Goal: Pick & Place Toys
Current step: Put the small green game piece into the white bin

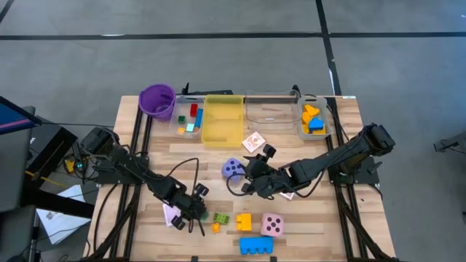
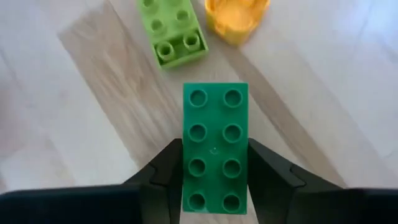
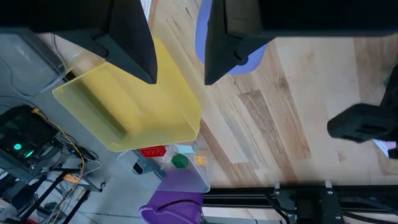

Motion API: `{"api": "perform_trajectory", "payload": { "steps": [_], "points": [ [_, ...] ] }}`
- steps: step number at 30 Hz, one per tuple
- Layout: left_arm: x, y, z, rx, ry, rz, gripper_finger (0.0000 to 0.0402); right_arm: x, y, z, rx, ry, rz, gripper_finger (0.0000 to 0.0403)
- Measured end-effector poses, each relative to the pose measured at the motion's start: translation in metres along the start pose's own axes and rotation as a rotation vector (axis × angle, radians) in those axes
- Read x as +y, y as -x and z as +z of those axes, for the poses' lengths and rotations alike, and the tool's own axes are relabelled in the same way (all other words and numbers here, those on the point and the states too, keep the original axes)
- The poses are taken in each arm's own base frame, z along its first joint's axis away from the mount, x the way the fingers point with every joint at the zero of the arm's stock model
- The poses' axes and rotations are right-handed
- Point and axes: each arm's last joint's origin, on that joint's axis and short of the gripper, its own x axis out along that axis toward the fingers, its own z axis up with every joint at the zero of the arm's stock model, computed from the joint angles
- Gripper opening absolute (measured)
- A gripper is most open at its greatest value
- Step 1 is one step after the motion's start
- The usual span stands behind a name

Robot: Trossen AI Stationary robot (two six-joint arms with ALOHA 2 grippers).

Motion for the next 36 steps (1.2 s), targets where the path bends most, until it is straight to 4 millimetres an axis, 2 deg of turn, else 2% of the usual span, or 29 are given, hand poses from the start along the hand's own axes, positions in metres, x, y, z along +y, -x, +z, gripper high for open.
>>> {"api": "perform_trajectory", "payload": {
  "steps": [3,8,13,17,22,26,30,33,36],
  "points": [
    [0.002,0.015,0.005,-0.061,0.004,0.008,0.0124,0.000,0.000,0.000,-0.002,-0.003,0.001,0.0127],
    [0.007,0.052,0.012,-0.199,0.042,0.029,0.0118,0.000,0.000,0.000,-0.002,-0.002,0.001,0.0127],
    [0.020,0.092,0.013,-0.351,0.226,0.040,0.0118,0.000,0.000,0.001,-0.006,0.035,0.002,0.0127],
    [0.031,0.114,0.010,-0.441,0.445,0.028,0.0121,0.002,0.001,0.005,-0.036,0.132,0.012,0.0127],
    [0.043,0.121,0.007,-0.472,0.624,0.025,0.0118,0.010,0.007,0.015,-0.134,0.290,0.043,0.0127],
    [0.046,0.119,0.007,-0.471,0.634,0.009,0.0118,0.018,0.015,0.021,-0.210,0.423,0.117,0.0127],
    [0.047,0.120,0.011,-0.516,0.631,-0.006,0.0118,0.027,0.022,0.021,-0.268,0.549,0.275,0.0127],
    [0.048,0.123,0.016,-0.571,0.626,-0.023,0.0118,0.033,0.025,0.019,-0.292,0.572,0.376,0.0127],
    [0.049,0.126,0.019,-0.619,0.624,-0.028,0.0118,0.036,0.027,0.019,-0.305,0.556,0.403,0.0127]
  ]
}}
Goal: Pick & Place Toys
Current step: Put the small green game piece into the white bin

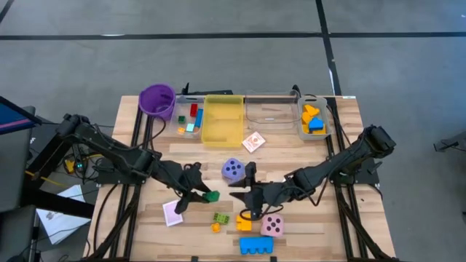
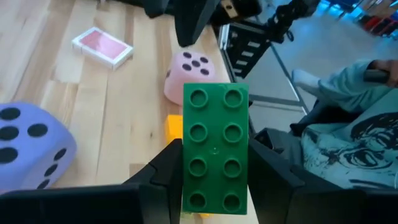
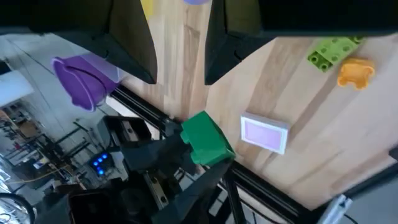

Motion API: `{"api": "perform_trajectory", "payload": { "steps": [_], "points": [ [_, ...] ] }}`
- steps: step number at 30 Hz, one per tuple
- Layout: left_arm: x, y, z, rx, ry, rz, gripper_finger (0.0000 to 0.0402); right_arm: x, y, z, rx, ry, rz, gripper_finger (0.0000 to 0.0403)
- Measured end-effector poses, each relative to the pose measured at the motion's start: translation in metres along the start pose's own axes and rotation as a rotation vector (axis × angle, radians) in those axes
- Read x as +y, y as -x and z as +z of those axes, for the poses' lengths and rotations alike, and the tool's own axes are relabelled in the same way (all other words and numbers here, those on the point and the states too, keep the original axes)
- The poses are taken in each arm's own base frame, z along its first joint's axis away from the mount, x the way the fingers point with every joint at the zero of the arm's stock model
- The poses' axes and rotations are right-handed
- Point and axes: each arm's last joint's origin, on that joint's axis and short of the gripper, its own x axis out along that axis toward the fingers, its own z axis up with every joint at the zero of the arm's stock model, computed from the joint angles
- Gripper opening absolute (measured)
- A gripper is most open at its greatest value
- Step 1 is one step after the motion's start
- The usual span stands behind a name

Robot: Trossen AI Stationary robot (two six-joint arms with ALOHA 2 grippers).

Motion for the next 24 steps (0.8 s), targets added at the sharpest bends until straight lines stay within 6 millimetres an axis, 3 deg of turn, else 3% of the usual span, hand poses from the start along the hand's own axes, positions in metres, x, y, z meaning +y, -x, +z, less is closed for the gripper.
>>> {"api": "perform_trajectory", "payload": {
  "steps": [10,24],
  "points": [
    [0.010,-0.003,0.007,-0.045,0.018,0.025,0.0118,0.000,0.000,0.001,-0.016,-0.007,0.020,0.0133],
    [0.016,-0.020,0.010,-0.076,0.026,0.007,0.0118,0.000,0.000,0.001,-0.023,-0.029,0.018,0.0235]
  ]
}}
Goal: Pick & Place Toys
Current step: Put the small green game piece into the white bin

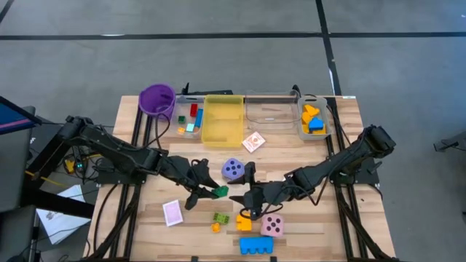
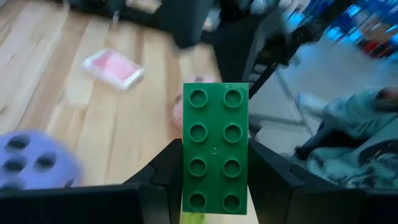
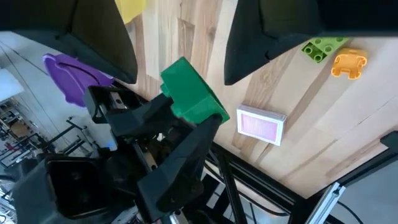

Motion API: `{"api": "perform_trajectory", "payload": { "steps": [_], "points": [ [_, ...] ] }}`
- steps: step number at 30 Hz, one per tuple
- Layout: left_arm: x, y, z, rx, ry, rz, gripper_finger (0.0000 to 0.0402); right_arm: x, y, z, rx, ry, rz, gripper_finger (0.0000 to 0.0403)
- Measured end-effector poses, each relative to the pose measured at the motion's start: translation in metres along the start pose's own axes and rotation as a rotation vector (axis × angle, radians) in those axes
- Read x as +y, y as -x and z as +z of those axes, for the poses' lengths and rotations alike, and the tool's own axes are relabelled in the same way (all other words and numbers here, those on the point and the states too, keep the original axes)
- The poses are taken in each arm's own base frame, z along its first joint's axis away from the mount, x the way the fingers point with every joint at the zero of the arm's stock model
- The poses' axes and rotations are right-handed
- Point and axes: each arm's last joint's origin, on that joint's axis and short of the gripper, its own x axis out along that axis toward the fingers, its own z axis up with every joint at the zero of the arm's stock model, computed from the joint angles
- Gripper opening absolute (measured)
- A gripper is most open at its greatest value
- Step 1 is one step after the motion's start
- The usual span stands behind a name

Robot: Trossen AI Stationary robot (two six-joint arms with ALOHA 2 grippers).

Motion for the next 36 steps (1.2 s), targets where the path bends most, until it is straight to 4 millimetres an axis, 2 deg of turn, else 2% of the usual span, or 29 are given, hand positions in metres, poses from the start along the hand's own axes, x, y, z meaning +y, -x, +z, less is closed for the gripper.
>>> {"api": "perform_trajectory", "payload": {
  "steps": [10,26,36],
  "points": [
    [0.006,-0.030,-0.006,0.000,0.005,-0.073,0.0118,0.003,0.000,0.000,-0.021,0.007,0.088,0.0233],
    [0.012,-0.025,0.005,-0.064,0.005,-0.106,0.0118,0.004,0.000,-0.003,-0.011,-0.015,0.134,0.0231],
    [0.016,-0.025,0.006,-0.066,-0.010,-0.086,0.0118,0.003,0.000,-0.003,-0.005,-0.017,0.116,0.0186]
  ]
}}
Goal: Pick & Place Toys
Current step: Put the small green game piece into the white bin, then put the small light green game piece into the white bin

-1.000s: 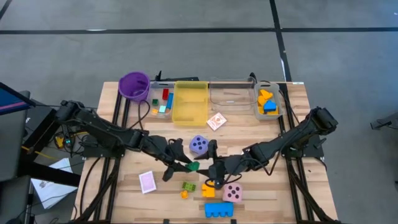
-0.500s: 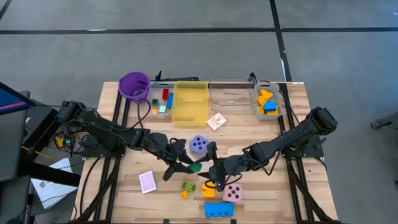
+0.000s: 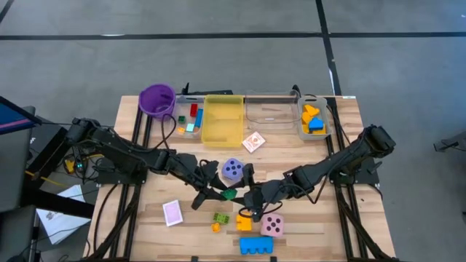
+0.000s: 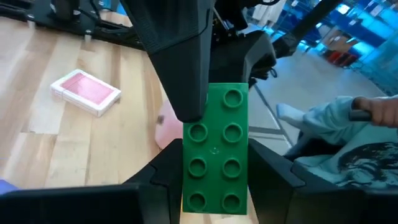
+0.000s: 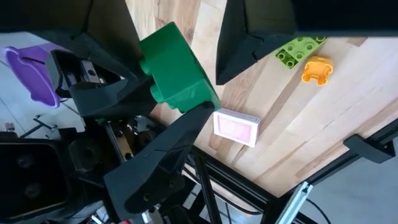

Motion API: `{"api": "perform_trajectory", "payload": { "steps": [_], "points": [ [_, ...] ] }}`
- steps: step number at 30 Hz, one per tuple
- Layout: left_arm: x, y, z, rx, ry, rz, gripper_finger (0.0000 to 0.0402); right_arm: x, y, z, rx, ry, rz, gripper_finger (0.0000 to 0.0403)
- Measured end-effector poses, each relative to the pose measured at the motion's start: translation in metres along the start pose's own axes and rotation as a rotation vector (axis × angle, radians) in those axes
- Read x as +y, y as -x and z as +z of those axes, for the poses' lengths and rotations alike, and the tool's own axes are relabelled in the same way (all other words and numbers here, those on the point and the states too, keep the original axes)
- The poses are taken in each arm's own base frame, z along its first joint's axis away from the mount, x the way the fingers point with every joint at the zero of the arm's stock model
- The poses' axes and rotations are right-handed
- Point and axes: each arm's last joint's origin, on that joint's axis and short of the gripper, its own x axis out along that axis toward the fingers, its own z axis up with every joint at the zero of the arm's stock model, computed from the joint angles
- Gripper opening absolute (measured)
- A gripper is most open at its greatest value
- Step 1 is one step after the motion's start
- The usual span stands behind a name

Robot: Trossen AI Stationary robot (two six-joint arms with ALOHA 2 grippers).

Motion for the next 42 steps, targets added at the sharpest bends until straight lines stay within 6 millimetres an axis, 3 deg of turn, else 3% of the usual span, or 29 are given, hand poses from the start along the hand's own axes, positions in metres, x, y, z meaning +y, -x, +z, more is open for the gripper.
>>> {"api": "perform_trajectory", "payload": {
  "steps": [6,11,16,22,27,30,34,42],
  "points": [
    [0.015,0.004,-0.006,0.088,-0.030,0.163,0.0118,0.000,-0.001,-0.006,0.073,0.021,-0.100,0.0176],
    [0.049,0.013,-0.019,0.230,0.013,0.424,0.0118,-0.004,0.003,0.004,0.021,-0.038,-0.153,0.0192],
    [0.089,0.037,-0.029,0.395,0.073,0.756,0.0118,-0.006,0.001,0.003,0.015,-0.053,-0.176,0.0206],
    [0.129,0.073,-0.024,0.441,0.035,1.202,0.0118,-0.005,0.001,0.004,0.014,-0.051,-0.174,0.0208],
    [0.156,0.097,-0.014,0.430,0.058,1.305,0.0120,-0.006,0.001,0.002,0.022,-0.051,-0.180,0.0203],
    [0.168,0.107,-0.012,0.426,0.087,1.328,0.0143,-0.005,0.001,0.002,0.023,-0.054,-0.177,0.0201],
    [0.178,0.118,-0.011,0.434,0.108,1.366,0.0203,-0.006,0.001,0.002,0.031,-0.078,-0.195,0.0202],
    [0.182,0.121,-0.011,0.436,0.136,1.347,0.0311,-0.007,0.003,-0.001,0.071,-0.182,-0.275,0.0217]
  ]
}}
